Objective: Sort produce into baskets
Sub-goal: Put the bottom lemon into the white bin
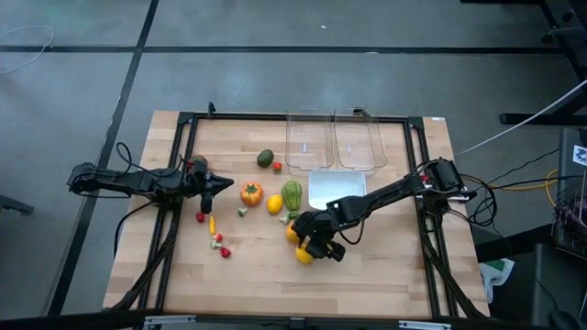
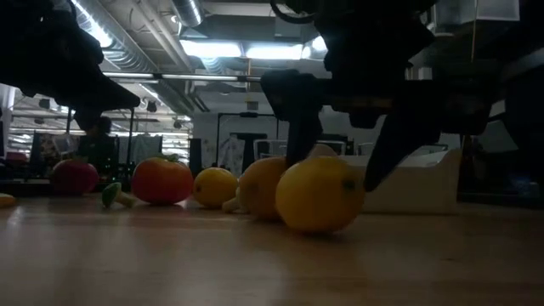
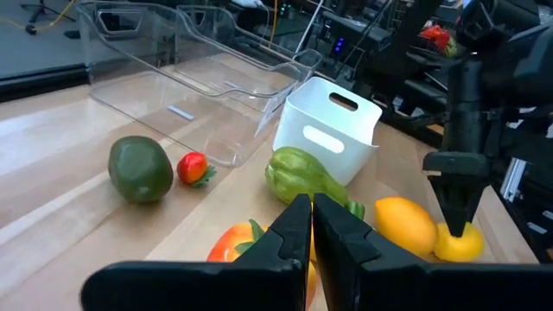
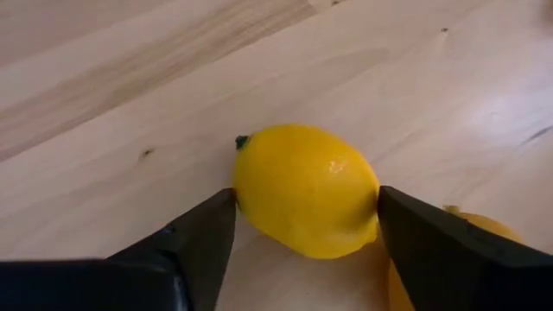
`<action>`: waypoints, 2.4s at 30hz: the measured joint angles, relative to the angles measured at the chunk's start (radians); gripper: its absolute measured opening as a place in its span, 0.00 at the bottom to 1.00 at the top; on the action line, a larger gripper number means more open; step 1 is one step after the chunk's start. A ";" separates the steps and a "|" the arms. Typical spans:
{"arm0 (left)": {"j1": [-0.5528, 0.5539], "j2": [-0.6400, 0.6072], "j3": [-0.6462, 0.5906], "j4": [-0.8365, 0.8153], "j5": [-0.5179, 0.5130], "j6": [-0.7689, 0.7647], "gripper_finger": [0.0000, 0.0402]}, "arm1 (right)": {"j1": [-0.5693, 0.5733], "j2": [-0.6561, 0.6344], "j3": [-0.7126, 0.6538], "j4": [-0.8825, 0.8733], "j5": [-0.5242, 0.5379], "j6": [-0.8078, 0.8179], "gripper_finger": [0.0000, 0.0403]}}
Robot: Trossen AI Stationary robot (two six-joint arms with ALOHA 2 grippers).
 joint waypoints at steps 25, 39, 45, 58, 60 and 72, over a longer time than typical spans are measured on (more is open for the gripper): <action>0.000 0.000 0.000 0.024 0.000 -0.097 0.03 | 0.015 0.000 0.000 0.016 0.008 -0.086 0.63; 0.000 0.000 0.000 0.086 -0.008 -0.131 0.03 | 0.013 -0.001 0.000 0.017 0.067 0.024 0.63; 0.000 0.000 0.000 0.095 -0.023 -0.132 0.03 | 0.013 -0.001 0.000 0.017 0.069 0.031 0.63; -0.027 0.167 0.000 0.378 -0.023 -0.147 0.03 | 0.012 -0.001 0.000 0.031 0.080 0.031 0.63; -0.046 0.253 0.000 0.463 -0.023 -0.124 0.03 | 0.012 -0.001 0.000 0.036 0.080 0.031 0.63; -0.187 0.800 0.228 0.565 -0.023 -0.049 0.03 | 0.012 -0.001 0.000 0.044 0.122 0.059 0.63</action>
